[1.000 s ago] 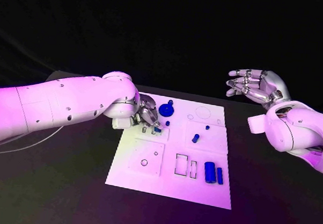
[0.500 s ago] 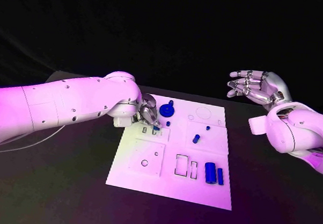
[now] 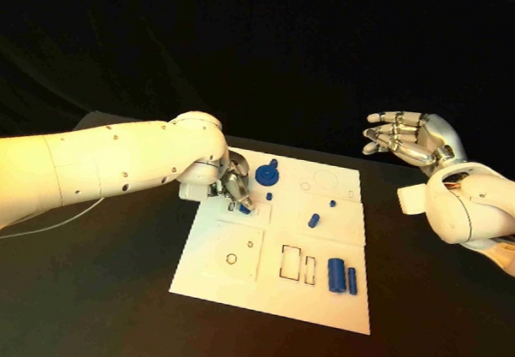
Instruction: Assemble the parts on the task board
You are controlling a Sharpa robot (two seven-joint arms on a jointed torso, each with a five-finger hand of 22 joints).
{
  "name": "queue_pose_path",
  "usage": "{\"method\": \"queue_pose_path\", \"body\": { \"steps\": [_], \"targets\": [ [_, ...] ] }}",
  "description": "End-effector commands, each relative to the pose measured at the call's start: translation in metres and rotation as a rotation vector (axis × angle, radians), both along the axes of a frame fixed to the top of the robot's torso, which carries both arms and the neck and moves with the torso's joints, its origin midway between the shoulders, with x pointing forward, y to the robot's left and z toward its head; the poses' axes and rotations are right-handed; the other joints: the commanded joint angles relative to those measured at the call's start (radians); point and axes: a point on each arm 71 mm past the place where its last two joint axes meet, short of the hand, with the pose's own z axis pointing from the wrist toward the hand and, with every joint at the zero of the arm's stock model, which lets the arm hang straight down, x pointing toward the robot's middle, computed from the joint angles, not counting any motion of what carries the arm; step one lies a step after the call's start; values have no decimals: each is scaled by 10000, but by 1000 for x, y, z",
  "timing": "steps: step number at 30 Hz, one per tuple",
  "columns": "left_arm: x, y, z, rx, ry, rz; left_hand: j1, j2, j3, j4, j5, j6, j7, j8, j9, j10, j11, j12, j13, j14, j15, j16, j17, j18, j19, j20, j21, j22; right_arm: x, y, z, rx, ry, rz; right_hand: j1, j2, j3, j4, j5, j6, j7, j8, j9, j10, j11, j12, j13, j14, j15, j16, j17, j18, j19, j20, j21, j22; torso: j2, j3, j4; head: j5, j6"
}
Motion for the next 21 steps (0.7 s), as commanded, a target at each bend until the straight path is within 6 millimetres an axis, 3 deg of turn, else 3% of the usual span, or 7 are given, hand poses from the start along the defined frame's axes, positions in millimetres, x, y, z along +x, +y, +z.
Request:
{"method": "queue_pose_path", "body": {
  "steps": [1,21],
  "targets": [
    [-1,-1,-2,371,217,-279,0,-29,2089,-2128,69,82,-3,-42,5,63,-11,43,17,1058,-37,36,2635,-174,28,-14,47,298,-1,2,0,7,5,130,-71,2,-17,18,43,68,546,-48,-11,5,74,-28,-15,-16,65,-65,-7,76,-1,81,-49,-18,2,-1,-1,8,0],
    [3,-6,-2,482,133,-151,-171,70,2033,-2023,376,124,-60,8,160,176,-50,133,106,1058,-65,36,2635,-188,69,-33,80,372,-2,4,-1,26,21,195,-60,-2,-17,8,44,69,546,-50,-12,5,74,-27,-23,-15,64,-70,-6,78,3,82,-56,-26,2,2,0,-28,-43]
  ]
}}
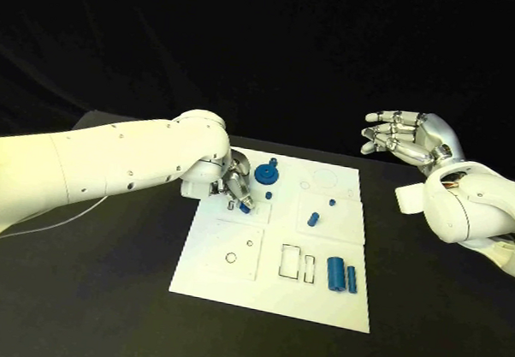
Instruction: Assemble the parts on the task board
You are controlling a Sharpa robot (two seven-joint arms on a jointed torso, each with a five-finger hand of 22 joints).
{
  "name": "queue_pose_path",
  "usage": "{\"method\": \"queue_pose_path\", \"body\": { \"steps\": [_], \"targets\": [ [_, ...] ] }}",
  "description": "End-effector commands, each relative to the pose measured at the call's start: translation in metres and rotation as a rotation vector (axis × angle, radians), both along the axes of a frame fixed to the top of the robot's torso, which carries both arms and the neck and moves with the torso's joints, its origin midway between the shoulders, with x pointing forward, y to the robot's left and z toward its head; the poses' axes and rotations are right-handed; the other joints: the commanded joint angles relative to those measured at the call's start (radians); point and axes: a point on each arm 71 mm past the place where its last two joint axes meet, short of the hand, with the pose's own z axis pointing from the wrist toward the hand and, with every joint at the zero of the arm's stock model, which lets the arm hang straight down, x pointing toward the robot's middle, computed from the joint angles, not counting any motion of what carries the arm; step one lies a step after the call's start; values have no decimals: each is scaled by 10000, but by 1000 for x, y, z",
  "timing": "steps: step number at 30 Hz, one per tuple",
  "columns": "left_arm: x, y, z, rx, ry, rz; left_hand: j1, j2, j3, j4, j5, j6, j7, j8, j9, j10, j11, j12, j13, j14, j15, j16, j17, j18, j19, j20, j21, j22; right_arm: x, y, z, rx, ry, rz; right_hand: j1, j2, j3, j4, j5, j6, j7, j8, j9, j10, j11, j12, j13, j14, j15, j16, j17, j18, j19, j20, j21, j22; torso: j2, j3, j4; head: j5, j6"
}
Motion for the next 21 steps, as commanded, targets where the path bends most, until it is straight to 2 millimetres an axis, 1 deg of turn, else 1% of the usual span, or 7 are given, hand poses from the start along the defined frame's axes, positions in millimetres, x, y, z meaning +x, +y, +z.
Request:
{"method": "queue_pose_path", "body": {
  "steps": [1,2,8,15,21],
  "targets": [
    [0,0,-2,268,115,-97,-31,119,2029,-2018,81,19,-33,51,7,80,-20,39,21,1058,-68,36,2628,-189,72,-35,45,376,-1,2,0,8,-7,142,-61,-2,-17,8,45,69,546,-33,-13,4,74,-27,-17,-16,64,-30,-6,78,3,82,-57,-17,0,2,-2,4,-6],
    [0,-1,-2,284,93,-101,-46,127,2023,-2009,90,22,-38,58,21,83,-23,40,19,1058,-71,36,2628,-190,74,-37,47,380,-1,2,0,9,-6,145,-61,-2,-17,8,45,69,546,-33,-13,4,74,-27,-17,-16,64,-30,-6,78,3,82,-57,-17,-2,5,-7,6,-15],
    [0,1,-1,249,-24,-45,-55,133,2021,-2004,95,24,-42,63,29,97,-26,57,38,1058,-73,36,2628,-191,77,-39,50,386,-1,2,0,13,0,158,-49,-7,-20,-5,43,73,548,-35,-14,5,75,-25,-30,-14,64,-38,-4,80,11,84,-67,-30,-6,-2,1,-1,-33],
    [-1,4,0,53,-209,106,-51,147,2035,-2020,126,31,-55,78,56,114,-39,76,58,1058,-83,36,2628,-194,87,-43,57,402,-2,3,-1,26,36,203,-47,-12,-24,-9,42,73,551,-37,-16,3,78,-25,-39,-16,67,-44,-3,80,14,86,-76,-40,-9,1,4,-12,-32],
    [0,5,1,-74,-494,234,-75,144,2083,-2064,282,52,-78,120,144,173,-66,142,127,1058,-111,36,2628,-207,127,-70,90,468,-3,4,-1,32,45,216,-47,-12,-24,-9,42,73,551,-37,-16,3,78,-25,-39,-16,67,-44,-3,80,14,86,-76,-40,-8,-4,16,-24,-21]
  ]
}}
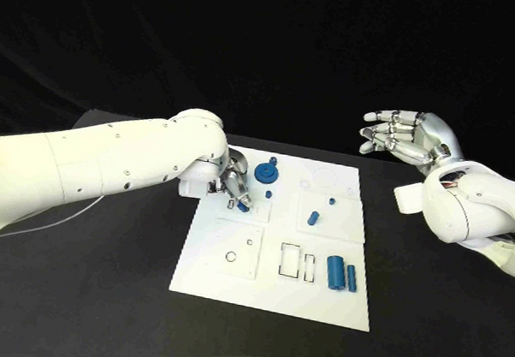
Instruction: Assemble the parts on the task board
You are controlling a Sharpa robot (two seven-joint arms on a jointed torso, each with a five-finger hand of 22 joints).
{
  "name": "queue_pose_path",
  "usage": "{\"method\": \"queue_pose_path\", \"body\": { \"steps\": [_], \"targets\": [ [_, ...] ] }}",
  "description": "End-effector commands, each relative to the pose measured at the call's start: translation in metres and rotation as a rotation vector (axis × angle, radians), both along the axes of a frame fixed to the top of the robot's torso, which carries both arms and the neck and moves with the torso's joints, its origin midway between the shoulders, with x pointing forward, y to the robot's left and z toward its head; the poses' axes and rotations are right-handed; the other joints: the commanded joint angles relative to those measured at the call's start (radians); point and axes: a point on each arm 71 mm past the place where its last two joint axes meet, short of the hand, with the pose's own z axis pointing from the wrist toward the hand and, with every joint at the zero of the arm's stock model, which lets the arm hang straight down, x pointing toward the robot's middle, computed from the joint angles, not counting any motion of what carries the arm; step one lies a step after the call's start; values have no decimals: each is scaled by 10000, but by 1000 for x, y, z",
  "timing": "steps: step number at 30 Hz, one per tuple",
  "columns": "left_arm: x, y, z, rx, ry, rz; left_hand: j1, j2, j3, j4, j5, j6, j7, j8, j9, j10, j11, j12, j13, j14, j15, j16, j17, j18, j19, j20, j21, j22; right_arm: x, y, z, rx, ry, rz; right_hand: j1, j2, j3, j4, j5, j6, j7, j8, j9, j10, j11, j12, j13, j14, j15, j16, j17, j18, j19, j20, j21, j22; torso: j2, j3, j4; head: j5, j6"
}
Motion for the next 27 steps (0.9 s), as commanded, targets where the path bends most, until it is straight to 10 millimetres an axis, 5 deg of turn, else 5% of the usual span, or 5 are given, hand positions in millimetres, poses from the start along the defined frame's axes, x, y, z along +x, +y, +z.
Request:
{"method": "queue_pose_path", "body": {
  "steps": [1,27],
  "targets": [
    [2,0,1,-123,-401,153,-23,121,2089,-2070,105,14,-80,75,60,73,-3,62,26,1021,-79,36,2630,-212,66,-2,60,489,-1,1,0,6,5,149,-46,-14,-26,-11,42,72,552,-39,-18,1,80,-26,-12,-17,68,-47,-3,80,15,87,-39,-13,1,-4,8,-13,15],
    [-2,-5,0,-228,-376,-27,-71,115,2112,-2077,245,30,-95,100,125,125,-18,116,81,1021,-95,36,2630,-223,97,-21,85,541,-1,2,-2,6,26,160,-43,-16,-27,-15,42,71,553,-40,-18,-1,81,-26,-17,-19,69,-51,-3,80,16,88,-43,-17,-9,6,1,11,-40]
  ]
}}
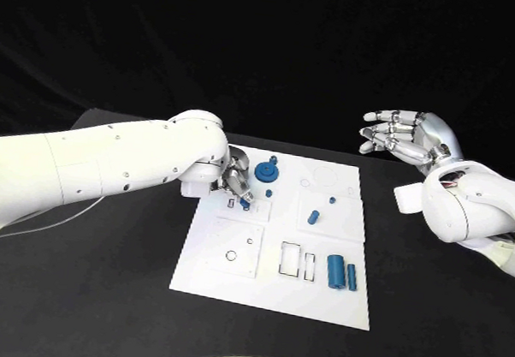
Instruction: Assemble the parts on the task board
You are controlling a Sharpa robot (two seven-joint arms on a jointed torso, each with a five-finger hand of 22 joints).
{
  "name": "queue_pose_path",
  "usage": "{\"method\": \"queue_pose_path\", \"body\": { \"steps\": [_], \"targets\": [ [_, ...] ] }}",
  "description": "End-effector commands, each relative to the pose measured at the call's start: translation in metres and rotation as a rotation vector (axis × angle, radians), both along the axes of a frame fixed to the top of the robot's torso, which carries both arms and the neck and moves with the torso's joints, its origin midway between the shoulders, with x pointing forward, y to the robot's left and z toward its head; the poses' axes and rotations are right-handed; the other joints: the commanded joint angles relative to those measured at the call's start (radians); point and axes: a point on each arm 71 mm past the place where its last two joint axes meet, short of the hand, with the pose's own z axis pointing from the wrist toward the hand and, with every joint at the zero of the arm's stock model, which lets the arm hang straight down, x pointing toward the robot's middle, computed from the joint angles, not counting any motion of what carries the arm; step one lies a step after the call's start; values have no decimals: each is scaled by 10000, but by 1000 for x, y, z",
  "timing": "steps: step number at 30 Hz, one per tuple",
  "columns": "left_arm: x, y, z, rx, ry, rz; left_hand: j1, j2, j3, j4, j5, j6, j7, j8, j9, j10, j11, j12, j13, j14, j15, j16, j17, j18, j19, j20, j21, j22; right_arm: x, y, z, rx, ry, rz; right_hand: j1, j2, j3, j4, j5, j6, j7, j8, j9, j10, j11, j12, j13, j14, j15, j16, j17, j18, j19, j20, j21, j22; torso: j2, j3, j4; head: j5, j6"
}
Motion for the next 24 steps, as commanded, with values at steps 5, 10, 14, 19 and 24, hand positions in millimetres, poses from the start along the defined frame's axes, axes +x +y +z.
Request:
{"method": "queue_pose_path", "body": {
  "steps": [5,10,14,19,24],
  "targets": [
    [-2,-4,-1,-11,126,-282,-36,72,2112,-2081,65,8,-61,53,19,80,0,66,7,1057,-62,36,2632,-69,72,13,59,558,0,2,-1,8,1,162,-44,-16,-27,-15,42,71,553,-40,-10,-1,81,-26,-9,-19,69,-51,-3,80,16,88,-44,-9,-5,0,3,21,2],
    [-2,-4,-1,43,121,-319,-37,66,2112,-2086,71,9,-63,54,23,79,-1,62,2,1057,-63,36,2632,-71,77,12,63,567,0,2,-1,9,7,171,-50,-14,-34,-11,44,75,560,-43,-12,-3,87,-25,-25,-21,75,-63,-1,79,20,94,-61,-28,0,-1,-1,28,18],
    [-2,-4,-1,110,61,-355,-37,62,2112,-2091,76,9,-64,55,28,75,-3,56,-7,1057,-64,36,2632,-73,81,11,67,576,0,2,-1,10,5,174,-50,-14,-34,-11,44,75,560,-43,-12,-3,87,-25,-25,-21,75,-63,-1,79,20,94,-61,-28,-1,-7,-9,34,4],
    [-2,-3,-1,171,36,-386,-37,62,2112,-2091,76,9,-64,55,28,75,-3,56,-7,1057,-64,36,2632,-73,81,11,67,576,0,2,-1,21,17,171,-50,-14,-34,-11,44,75,560,-43,-12,-3,87,-25,-25,-21,75,-63,-1,79,20,94,-61,-28,7,-6,-6,31,-22],
    [-2,-3,-2,211,45,-416,-37,62,2112,-2091,76,9,-64,55,28,75,-3,56,-7,1057,-64,36,2632,-73,81,11,67,576,0,2,-1,37,34,166,-62,-9,-40,-2,45,80,567,-44,-12,-3,92,-23,-37,-20,79,-69,1,78,24,99,-73,-41,2,-8,6,26,-77]
  ]
}}
